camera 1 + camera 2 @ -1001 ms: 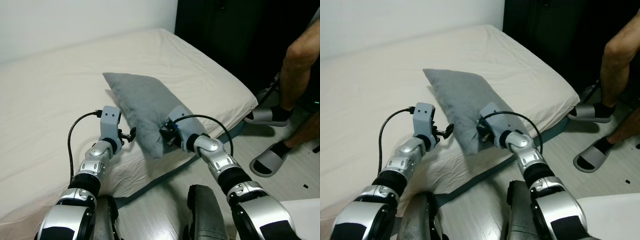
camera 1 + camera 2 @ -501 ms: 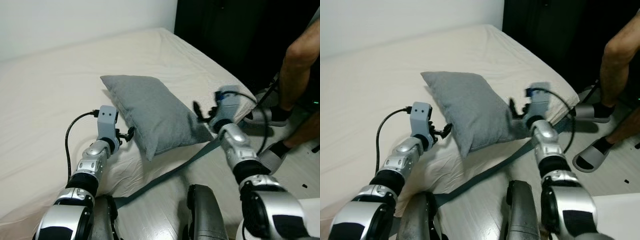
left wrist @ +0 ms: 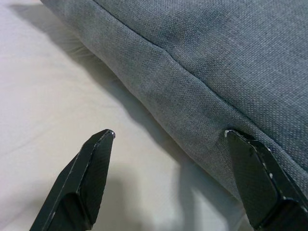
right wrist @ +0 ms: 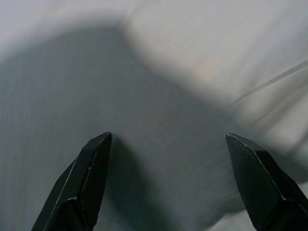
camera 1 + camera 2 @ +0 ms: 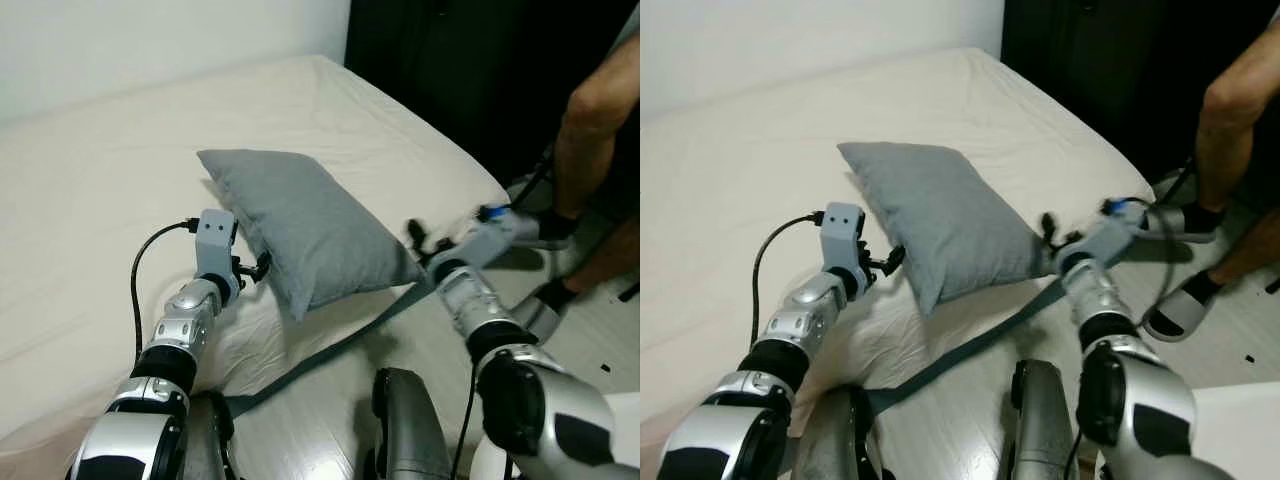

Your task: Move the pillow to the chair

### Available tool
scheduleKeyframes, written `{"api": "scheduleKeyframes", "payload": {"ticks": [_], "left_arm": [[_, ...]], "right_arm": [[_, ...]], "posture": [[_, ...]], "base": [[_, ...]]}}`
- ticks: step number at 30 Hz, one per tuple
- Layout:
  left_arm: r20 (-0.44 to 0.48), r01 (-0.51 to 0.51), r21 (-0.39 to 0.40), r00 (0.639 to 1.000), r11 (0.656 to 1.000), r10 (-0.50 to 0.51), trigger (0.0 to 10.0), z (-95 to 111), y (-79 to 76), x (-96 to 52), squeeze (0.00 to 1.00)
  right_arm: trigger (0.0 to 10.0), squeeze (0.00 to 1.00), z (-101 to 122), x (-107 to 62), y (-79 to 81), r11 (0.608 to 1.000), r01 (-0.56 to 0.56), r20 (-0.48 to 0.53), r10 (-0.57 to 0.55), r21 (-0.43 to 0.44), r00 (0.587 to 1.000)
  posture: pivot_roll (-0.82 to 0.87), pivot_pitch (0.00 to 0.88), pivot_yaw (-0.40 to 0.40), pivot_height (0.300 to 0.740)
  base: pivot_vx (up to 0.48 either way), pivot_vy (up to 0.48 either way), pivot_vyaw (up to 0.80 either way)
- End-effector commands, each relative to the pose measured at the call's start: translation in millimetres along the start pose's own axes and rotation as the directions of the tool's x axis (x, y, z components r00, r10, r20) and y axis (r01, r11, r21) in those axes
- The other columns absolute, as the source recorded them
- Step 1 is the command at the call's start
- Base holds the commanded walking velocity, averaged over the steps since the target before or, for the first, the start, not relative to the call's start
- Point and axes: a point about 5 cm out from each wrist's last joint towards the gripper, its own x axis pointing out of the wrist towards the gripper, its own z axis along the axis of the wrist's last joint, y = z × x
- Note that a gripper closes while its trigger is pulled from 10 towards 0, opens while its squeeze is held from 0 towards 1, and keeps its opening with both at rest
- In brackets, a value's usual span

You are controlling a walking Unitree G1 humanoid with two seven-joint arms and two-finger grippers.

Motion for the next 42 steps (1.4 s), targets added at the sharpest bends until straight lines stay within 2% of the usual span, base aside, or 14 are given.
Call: {"api": "scheduleKeyframes", "payload": {"ticks": [1,2,3,5,9,12,18,19,23,36,41,42], "left_arm": [[-0.033,-0.007,-0.005,0.999,1.000,0.007,10.0,-10,3.4,-4.0,0.00],[-0.033,-0.007,-0.005,0.999,1.000,0.007,10.0,-10,3.4,-4.0,0.00],[-0.033,-0.012,-0.005,0.999,1.000,0.011,10.0,-10,3.7,-4.1,0.00],[-0.032,-0.015,-0.006,0.999,1.000,0.014,10.0,-10,3.4,-3.9,0.00],[-0.030,-0.017,-0.005,0.999,1.000,0.017,10.0,-9,1.9,-3.3,0.00],[-0.023,-0.020,-0.001,1.000,1.000,0.020,10.0,-8,-0.4,-2.8,0.00],[-0.016,-0.031,-0.003,0.999,1.000,0.030,10.0,-6,-0.1,-2.6,0.00],[-0.015,-0.031,-0.003,0.999,1.000,0.031,10.0,-6,-0.2,-2.4,0.00],[-0.012,-0.033,-0.001,0.999,0.999,0.033,10.0,-5,-0.2,-2.1,0.00],[-0.009,-0.035,-0.001,0.999,0.999,0.035,10.0,-4,-0.8,-1.7,0.00],[-0.033,0.009,-0.015,0.999,1.000,-0.009,10.0,-6,-5.6,-0.9,0.00],[-0.061,0.058,-0.061,0.996,0.996,-0.061,10.0,-9,-10.1,-0.9,0.00]], "right_arm": [[10.0,0.00,-22,-0.2,5.5,0.993,-0.045,-0.131,0.030,-0.110,0.991],[10.0,0.00,-22,-0.2,5.5,0.993,-0.045,-0.131,0.030,-0.110,0.991],[10.0,0.00,-26,0.2,7.8,0.984,-0.049,-0.158,0.021,-0.173,0.987],[10.0,0.00,-30,0.8,11.2,0.977,-0.062,-0.179,0.025,-0.202,0.984],[10.0,0.00,-38,1.6,17.2,0.976,-0.090,-0.215,0.046,-0.200,0.976],[10.0,0.00,-52,0.6,29.4,0.951,-0.220,-0.310,0.146,-0.219,0.940],[10.0,0.00,-52,1.0,36.8,0.930,-0.292,-0.327,0.211,-0.224,0.921],[0.0,0.00,-50,2.0,38.1,0.930,-0.287,-0.315,0.208,-0.230,0.926],[0.0,0.00,-43,4.4,38.7,0.926,-0.255,-0.283,0.174,-0.279,0.943],[0.0,0.00,-32,5.9,34.8,0.922,-0.207,-0.230,0.135,-0.327,0.964],[0.0,0.00,-28,6.2,35.9,0.916,-0.224,-0.219,0.156,-0.333,0.963],[0.0,0.00,-28,6.1,36.5,0.913,-0.233,-0.220,0.165,-0.334,0.961]], "posture": [[0.01,0.178,-0.003,0.538],[0.01,0.178,-0.003,0.538],[0.01,0.178,-0.002,0.538],[0.00,0.177,0.000,0.538],[0.01,0.175,0.001,0.538],[0.00,0.174,0.000,0.538],[0.00,0.173,-0.001,0.538],[0.00,0.171,0.000,0.538],[0.00,0.170,0.000,0.538],[0.00,0.157,0.000,0.538],[0.00,0.152,-0.002,0.538],[0.00,0.151,-0.003,0.538]], "base": [[0.000,0.000,0.00],[0.000,0.000,0.00],[0.000,0.000,0.00],[0.000,0.000,0.00],[0.000,0.000,0.00],[0.000,0.000,0.00],[0.000,0.000,0.00],[0.000,0.000,0.00],[0.000,0.000,0.00],[0.000,0.000,0.00],[0.000,0.000,0.00],[0.000,0.000,0.00]]}}
